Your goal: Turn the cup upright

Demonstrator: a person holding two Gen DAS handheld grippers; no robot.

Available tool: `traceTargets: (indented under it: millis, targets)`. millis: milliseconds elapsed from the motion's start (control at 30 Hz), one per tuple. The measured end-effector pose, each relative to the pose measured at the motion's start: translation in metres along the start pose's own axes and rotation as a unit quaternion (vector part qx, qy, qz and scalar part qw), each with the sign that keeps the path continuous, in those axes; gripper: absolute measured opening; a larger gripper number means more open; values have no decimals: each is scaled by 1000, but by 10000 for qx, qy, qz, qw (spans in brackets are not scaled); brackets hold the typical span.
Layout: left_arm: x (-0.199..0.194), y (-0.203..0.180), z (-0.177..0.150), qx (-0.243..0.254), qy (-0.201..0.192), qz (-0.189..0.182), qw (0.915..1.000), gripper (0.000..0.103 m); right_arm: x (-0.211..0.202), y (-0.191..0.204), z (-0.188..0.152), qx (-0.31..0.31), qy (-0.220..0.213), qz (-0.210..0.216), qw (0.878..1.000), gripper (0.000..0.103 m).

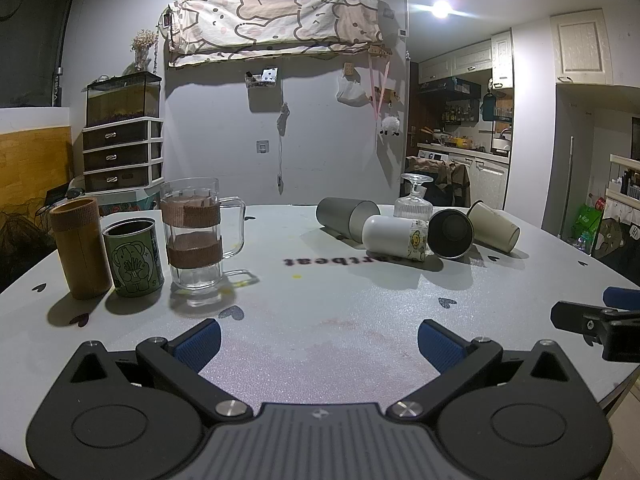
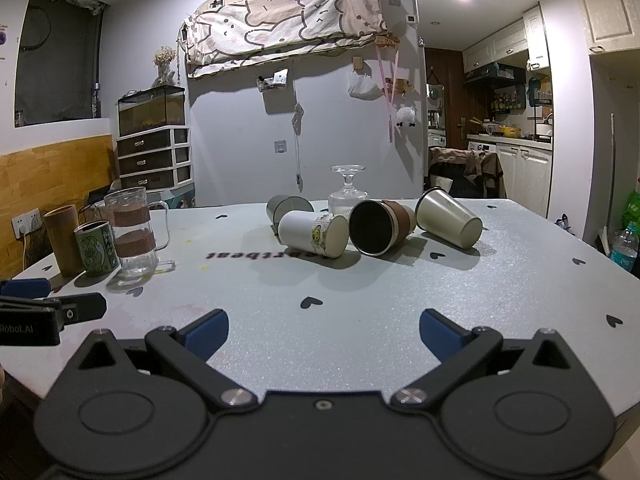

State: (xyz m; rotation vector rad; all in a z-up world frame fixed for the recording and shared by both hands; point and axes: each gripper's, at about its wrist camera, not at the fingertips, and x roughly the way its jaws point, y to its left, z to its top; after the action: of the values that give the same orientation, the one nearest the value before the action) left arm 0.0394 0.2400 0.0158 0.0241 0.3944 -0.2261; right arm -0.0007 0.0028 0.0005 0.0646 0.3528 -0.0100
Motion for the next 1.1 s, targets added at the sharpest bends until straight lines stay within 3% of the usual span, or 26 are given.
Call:
traceTargets:
  millis: [1100]
  targets:
    - [0,2,0,-1,18,-6,10000,103,3,2,-2,0,7,1,10000,103]
